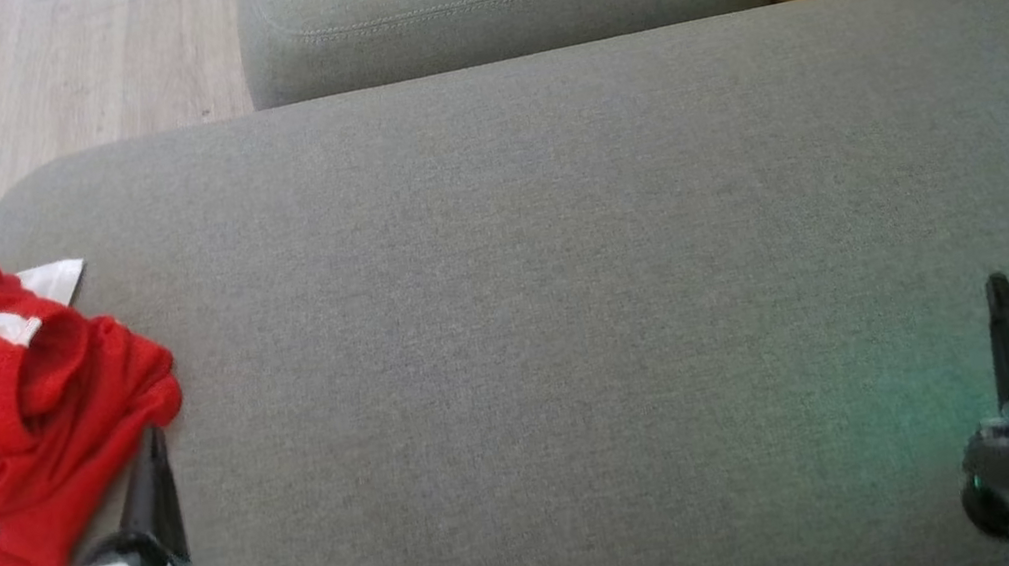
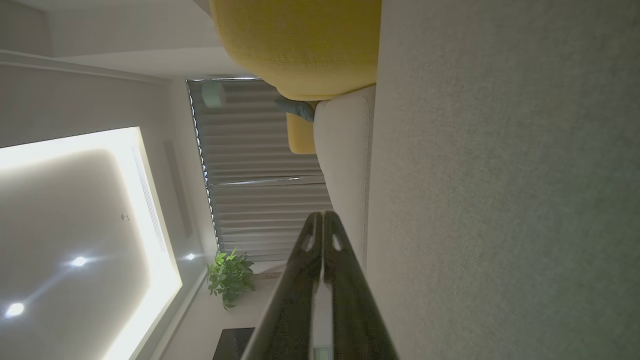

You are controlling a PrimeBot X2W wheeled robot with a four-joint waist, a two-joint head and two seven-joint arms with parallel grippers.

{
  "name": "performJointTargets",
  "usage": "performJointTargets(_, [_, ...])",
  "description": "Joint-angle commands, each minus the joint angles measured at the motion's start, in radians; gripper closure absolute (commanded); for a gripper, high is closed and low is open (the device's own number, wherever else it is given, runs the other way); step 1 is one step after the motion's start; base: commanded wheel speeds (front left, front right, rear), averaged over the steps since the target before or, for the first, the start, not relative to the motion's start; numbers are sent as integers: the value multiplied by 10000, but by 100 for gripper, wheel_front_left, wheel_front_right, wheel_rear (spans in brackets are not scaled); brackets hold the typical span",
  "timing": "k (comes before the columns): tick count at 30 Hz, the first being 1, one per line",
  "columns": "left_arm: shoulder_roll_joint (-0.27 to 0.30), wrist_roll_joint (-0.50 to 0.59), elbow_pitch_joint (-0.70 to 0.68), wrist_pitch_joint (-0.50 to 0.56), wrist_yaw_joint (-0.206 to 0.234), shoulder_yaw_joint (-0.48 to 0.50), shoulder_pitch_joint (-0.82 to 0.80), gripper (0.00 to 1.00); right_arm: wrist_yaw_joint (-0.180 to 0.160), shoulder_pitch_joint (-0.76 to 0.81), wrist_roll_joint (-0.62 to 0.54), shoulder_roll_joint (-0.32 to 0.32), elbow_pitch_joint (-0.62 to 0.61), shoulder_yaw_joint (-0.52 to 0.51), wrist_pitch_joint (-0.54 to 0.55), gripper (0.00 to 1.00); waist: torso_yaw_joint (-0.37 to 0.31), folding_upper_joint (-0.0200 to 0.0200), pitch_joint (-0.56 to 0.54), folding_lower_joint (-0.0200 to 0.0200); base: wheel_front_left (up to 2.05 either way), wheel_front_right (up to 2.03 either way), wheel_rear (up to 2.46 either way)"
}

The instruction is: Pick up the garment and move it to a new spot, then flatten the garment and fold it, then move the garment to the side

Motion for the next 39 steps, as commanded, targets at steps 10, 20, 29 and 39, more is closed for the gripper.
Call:
performJointTargets(10, [-94,124,485,-188,11,-44,207,0,4,189,-122,12,371,133,-149,0,-8,0,13,0,0,0,0])
performJointTargets(20, [-78,1016,395,-480,4,-12,67,0,10,1,-804,-131,287,432,-474,0,-30,0,35,0,0,0,0])
performJointTargets(29, [-64,2241,292,-743,-3,-24,-39,0,16,-161,-1984,-145,186,592,-739,0,-54,0,59,0,0,0,0])
performJointTargets(39, [-49,3748,74,-1006,85,-117,-107,0,22,-304,-3382,-182,22,812,-1004,0,-86,0,93,0,0,0,0])
